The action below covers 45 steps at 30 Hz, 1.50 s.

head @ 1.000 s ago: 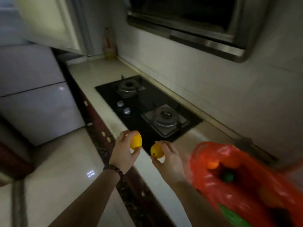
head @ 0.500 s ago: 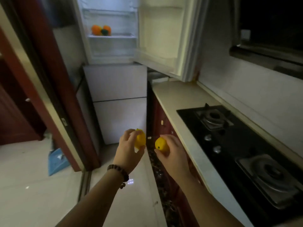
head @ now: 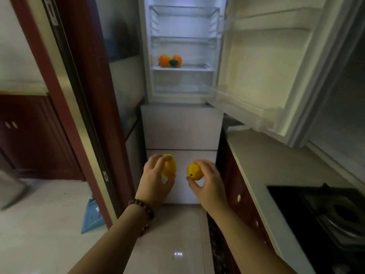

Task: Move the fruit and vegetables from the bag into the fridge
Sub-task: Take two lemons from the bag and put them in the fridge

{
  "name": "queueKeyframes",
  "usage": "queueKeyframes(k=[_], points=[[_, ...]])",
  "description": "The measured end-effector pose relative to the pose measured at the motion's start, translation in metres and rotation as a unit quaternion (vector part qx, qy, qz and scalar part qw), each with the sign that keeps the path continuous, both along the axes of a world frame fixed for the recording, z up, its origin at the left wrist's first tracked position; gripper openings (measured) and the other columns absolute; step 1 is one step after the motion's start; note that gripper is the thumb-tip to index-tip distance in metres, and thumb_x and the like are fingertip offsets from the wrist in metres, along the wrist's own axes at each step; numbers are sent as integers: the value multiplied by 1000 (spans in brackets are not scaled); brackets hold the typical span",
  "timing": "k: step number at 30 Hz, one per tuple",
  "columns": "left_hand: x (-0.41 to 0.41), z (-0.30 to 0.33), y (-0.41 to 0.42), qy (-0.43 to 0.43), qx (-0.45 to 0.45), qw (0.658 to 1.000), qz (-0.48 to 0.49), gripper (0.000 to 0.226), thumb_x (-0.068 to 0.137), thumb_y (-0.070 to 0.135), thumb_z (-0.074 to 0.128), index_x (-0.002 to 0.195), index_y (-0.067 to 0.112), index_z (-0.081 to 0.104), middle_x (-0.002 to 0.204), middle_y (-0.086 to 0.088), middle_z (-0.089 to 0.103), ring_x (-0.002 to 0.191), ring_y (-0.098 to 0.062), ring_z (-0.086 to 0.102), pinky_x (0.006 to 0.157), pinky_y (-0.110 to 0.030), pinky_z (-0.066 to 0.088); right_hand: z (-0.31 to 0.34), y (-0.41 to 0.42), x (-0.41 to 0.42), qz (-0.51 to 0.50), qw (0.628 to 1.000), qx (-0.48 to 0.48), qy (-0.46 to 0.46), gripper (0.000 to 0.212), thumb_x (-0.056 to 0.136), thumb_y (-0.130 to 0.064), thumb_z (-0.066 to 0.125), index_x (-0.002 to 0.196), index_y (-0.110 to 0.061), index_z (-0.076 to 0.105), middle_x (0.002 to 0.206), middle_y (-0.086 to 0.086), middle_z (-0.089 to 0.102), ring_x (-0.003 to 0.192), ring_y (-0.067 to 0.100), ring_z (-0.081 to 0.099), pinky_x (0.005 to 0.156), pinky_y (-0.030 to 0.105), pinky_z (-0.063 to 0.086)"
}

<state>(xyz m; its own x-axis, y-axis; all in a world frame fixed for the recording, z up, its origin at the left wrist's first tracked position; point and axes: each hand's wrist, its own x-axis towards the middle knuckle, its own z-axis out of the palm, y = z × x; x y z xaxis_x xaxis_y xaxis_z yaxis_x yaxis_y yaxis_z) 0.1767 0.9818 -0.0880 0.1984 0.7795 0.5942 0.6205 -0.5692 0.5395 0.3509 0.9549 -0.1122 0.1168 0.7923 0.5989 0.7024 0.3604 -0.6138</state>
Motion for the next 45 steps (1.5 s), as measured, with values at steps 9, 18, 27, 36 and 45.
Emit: queueKeyframes(k=[9,18,27,36,45], points=[[55,62,172,-39,16,998,43,53,76,11,73,125,14,51,126,-8,44,111,-24,48,83,-24,38,61,180,51,37,998,53,-12,46,80,-24,71,122,-19,53,118,2,51,105,20,53,83,33,51],[78,81,315,-77,33,995,56,53,74,11,73,123,13,52,121,-6,47,108,-20,48,87,-28,39,84,324,67,37,997,72,-4,48,79,-24,73,122,-17,55,118,2,53,102,17,54,81,24,46],[76,123,500,-127,78,989,20,52,78,15,72,124,19,49,118,1,45,99,-11,48,83,-27,46,141,508,49,8,994,107,12,46,77,-26,74,118,-18,55,117,2,52,101,17,52,81,27,47],[56,176,668,-97,147,984,-8,53,73,10,73,122,13,52,116,0,49,106,-23,52,90,-47,48,197,665,60,-35,993,112,31,47,78,-23,72,122,-20,54,117,2,48,96,9,47,79,24,44],[75,193,791,-44,64,997,20,51,78,13,71,125,15,51,123,-10,52,109,-26,52,91,-43,48,216,796,77,-17,1000,17,-9,55,79,-30,70,128,-25,45,114,3,58,102,19,56,84,37,49]])
